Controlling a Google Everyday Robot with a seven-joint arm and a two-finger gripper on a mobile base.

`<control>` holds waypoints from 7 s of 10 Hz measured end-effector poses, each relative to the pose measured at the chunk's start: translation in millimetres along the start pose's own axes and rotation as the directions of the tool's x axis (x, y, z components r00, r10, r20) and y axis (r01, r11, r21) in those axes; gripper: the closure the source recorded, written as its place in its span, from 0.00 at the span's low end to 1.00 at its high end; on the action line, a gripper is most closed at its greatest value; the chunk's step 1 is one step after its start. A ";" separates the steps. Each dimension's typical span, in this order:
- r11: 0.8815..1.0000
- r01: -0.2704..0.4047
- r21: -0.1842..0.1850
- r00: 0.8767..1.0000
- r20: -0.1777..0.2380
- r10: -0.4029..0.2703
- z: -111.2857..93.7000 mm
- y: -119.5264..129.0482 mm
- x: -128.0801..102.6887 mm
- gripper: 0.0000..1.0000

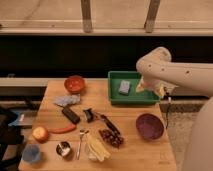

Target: Place sponge in metal cup

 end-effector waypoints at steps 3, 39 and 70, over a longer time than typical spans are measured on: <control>0.995 0.062 -0.075 0.998 0.018 -0.061 4.4 51.3 -16.5 0.22; 0.947 0.030 -0.319 0.998 -0.039 -0.045 175.5 169.5 -111.1 0.22; 0.731 0.399 -0.554 0.903 0.098 -0.419 -36.9 233.2 22.0 1.00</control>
